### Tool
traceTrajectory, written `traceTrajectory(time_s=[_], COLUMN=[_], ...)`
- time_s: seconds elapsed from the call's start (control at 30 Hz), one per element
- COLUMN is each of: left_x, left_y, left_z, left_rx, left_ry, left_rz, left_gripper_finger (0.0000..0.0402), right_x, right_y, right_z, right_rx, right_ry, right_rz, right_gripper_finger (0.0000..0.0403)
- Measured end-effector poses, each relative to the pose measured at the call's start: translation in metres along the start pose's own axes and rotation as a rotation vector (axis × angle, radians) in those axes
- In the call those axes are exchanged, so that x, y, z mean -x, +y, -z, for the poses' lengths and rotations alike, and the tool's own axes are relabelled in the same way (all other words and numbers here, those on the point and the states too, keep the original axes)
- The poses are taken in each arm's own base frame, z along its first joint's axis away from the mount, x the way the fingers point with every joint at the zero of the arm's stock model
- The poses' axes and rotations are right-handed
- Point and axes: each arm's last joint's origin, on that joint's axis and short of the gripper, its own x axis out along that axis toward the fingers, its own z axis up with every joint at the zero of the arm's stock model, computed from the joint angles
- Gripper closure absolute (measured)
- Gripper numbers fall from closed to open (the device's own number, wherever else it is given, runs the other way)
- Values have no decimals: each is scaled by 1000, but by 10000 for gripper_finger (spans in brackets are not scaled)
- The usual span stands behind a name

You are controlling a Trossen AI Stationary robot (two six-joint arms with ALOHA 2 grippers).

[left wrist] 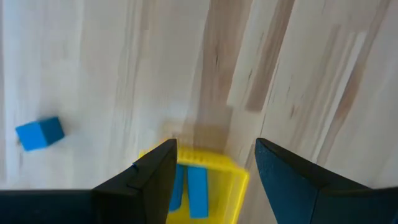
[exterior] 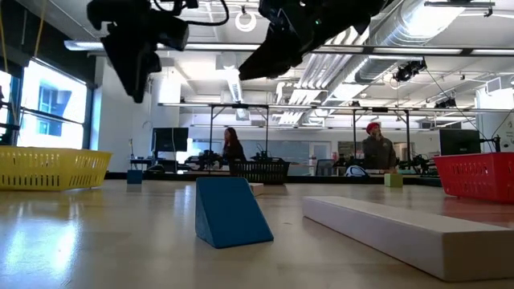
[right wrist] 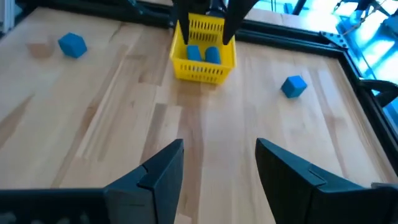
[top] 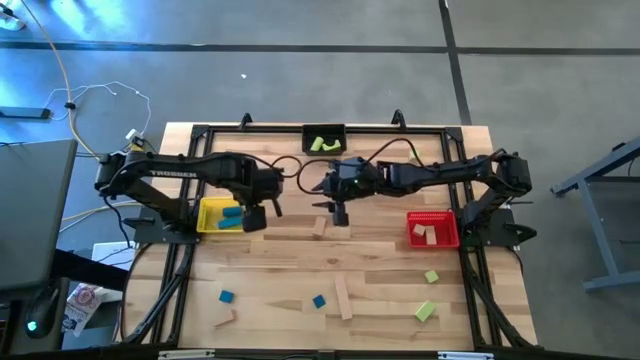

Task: Sort & place blocks by color
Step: Put the light brown block into the red bin

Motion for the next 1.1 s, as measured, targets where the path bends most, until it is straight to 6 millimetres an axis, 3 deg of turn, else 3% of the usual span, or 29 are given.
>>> traceTrajectory(time_s=[0.2, 0.47, 0.7, 1.1], left_x=[1, 6, 6, 1], left_y=[-2, -5, -5, -2], left_z=[-15, -34, -34, -17], left_rx=[-8, -2, -7, 115], left_ry=[-157, -360, -364, -173], left_rz=[22, 51, 51, 32], left_gripper_finger=[199, 197, 197, 199], right_x=[0, 2, -1, -32], right_y=[1, -2, 2, 0], right_z=[7, 18, 17, 28], right_rx=[5, 5, 72, 244], right_ry=[69, 218, 177, 190], right_rz=[-5, 145, 23, -169], right_gripper_finger=[217, 217, 217, 217])
